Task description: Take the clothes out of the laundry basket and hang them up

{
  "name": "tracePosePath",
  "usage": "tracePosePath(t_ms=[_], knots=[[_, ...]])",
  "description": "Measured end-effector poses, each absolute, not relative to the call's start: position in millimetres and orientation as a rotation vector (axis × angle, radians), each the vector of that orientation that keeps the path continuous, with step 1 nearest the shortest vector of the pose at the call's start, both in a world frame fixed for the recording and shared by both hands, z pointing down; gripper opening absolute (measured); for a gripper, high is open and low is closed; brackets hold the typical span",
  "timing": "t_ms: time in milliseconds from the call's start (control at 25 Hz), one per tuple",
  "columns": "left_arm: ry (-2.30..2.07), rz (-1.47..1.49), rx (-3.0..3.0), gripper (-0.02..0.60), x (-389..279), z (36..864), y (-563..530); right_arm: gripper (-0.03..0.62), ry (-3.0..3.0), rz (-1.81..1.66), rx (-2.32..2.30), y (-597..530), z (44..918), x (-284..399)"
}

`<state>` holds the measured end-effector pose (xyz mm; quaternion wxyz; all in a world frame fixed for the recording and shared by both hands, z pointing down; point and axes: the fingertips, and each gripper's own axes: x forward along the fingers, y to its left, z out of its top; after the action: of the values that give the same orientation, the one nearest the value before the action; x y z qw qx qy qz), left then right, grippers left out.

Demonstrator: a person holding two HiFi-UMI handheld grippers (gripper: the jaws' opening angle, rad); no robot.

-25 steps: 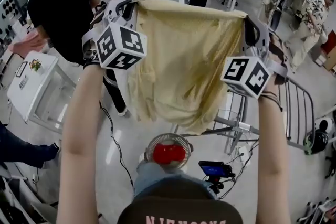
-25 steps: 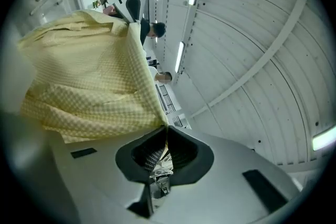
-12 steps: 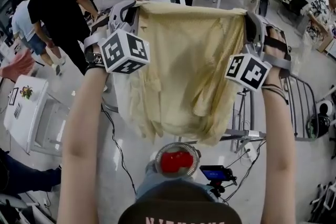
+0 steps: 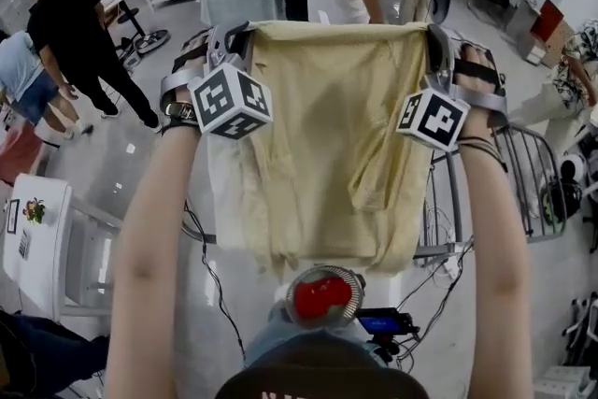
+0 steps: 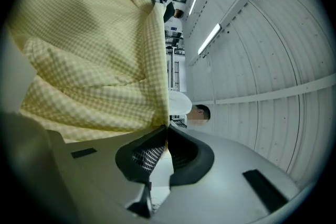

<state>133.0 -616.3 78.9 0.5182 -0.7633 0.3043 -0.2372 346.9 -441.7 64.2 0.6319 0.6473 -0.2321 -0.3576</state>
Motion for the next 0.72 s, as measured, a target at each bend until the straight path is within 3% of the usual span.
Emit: tracePosePath(t_ms=[720], knots=[[0.581,-0.782,-1.907,0.012,200.7,197.4,-686.6,0.014,-0.624,-0.609,1.41,-507.8,174.7,409.7]])
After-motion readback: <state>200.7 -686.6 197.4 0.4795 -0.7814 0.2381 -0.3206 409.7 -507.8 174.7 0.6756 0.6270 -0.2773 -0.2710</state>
